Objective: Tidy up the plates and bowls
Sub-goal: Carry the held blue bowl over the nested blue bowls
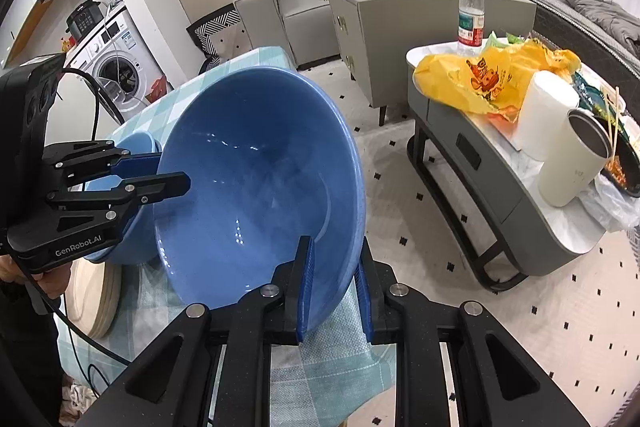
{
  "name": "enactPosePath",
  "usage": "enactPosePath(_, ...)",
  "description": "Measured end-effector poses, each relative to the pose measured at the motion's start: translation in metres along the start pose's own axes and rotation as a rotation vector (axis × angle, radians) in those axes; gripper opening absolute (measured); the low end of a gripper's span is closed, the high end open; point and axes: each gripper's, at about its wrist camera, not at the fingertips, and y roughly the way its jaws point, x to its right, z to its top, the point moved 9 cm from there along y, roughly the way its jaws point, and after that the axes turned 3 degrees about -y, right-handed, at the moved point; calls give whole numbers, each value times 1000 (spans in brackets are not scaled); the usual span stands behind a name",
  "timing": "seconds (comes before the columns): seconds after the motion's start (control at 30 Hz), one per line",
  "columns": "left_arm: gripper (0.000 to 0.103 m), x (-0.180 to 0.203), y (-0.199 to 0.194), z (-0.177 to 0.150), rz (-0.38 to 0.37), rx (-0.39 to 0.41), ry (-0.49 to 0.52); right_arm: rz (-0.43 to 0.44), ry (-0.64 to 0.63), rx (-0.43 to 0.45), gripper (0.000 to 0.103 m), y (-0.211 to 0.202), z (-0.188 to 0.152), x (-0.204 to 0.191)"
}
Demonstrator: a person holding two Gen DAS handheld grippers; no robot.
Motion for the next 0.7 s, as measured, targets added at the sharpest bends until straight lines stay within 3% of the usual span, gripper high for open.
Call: enactPosePath(0.7,24,-30,-57,15,36,146,-85,-7,-88,111,20,-43,47,-40)
